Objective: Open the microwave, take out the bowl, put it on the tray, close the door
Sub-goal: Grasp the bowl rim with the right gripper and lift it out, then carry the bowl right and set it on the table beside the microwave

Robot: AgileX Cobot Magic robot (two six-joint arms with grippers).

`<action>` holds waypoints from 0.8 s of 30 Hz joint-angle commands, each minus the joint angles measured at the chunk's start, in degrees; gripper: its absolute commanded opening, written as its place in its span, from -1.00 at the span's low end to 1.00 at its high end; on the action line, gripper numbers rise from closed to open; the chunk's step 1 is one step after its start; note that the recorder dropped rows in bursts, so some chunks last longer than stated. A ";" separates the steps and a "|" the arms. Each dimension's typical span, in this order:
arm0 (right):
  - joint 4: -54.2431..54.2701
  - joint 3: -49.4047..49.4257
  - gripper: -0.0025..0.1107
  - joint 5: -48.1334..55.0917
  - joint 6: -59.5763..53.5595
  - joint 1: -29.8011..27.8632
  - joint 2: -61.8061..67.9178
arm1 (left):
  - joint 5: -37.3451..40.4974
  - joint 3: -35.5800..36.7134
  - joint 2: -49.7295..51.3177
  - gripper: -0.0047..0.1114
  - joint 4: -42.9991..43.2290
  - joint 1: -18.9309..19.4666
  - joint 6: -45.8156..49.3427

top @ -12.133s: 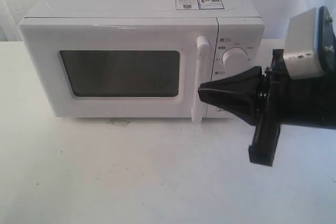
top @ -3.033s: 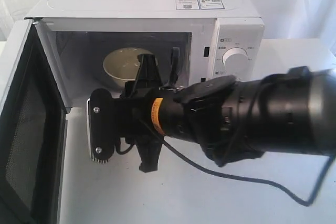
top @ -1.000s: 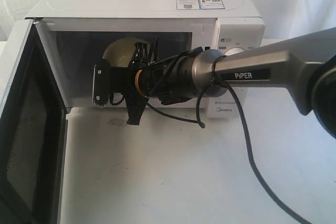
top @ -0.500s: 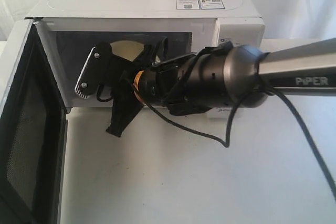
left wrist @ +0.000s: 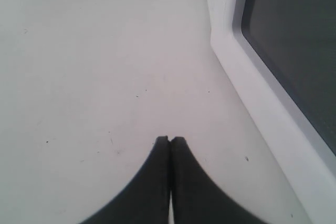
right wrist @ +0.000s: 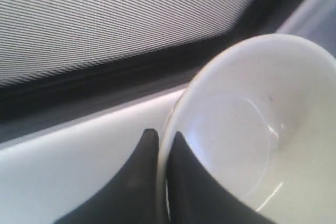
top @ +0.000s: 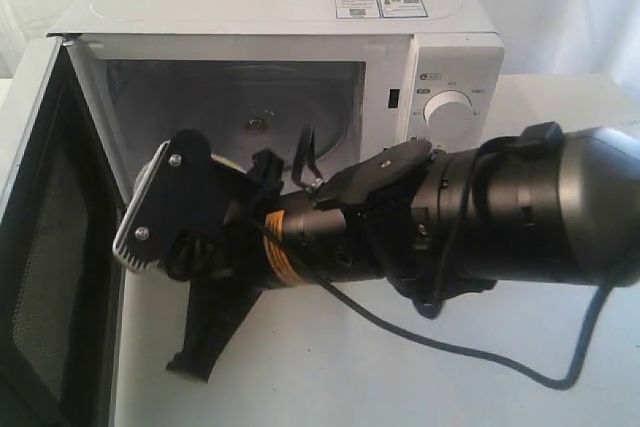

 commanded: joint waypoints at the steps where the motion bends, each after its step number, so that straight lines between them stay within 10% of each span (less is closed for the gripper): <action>1: -8.22 1.49 -0.96 -11.37 13.31 0.63 -3.00 | 0.15 0.28 -0.29 -0.92 0.00 0.15 0.18; 24: -0.83 15.48 -0.96 26.66 9.63 -1.99 -9.97 | 0.15 0.28 -0.29 -0.92 0.00 0.15 0.18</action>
